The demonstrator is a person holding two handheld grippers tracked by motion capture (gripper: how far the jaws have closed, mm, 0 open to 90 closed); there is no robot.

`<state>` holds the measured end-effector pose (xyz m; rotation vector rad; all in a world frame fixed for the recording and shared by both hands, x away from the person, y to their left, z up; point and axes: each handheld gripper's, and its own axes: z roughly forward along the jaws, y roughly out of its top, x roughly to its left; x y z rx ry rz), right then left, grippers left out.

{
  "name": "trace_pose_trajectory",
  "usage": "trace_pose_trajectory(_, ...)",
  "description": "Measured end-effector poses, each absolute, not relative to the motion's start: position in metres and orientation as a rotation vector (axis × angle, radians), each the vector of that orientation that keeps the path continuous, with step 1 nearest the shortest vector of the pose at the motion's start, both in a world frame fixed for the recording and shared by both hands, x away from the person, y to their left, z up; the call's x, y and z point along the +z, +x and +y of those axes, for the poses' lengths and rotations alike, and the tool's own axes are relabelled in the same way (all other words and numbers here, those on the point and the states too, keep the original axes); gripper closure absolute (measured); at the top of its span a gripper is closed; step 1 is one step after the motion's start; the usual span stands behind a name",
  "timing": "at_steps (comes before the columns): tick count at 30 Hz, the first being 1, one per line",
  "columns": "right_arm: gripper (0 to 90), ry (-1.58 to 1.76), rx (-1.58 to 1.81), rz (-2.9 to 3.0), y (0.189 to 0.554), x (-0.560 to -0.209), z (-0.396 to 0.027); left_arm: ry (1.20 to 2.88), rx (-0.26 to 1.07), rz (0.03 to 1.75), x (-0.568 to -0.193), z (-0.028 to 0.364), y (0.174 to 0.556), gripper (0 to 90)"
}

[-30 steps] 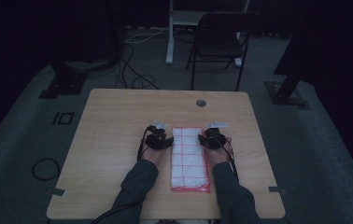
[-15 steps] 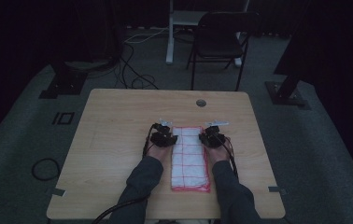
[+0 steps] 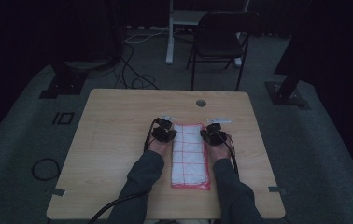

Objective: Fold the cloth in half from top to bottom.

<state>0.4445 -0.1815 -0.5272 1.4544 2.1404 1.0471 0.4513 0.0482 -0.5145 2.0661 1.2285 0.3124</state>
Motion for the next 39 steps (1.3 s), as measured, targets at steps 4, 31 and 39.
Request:
trace_pose_trajectory(4,85.9,1.432,1.078,2.122,0.443,-0.518,-0.182,2.058,0.326,1.210,-0.511,0.049,0.450,88.6)
trace_pose_trajectory(31,86.0,1.288,1.246,2.102,0.403,-0.486,-0.195,2.012,0.426,1.039,-0.475,0.060,0.409,88.4)
trace_pose_trajectory(39,86.0,1.242,1.255,2.127,0.387,-0.486,-0.196,1.999,0.418,1.019,-0.475,0.064,0.391,88.3)
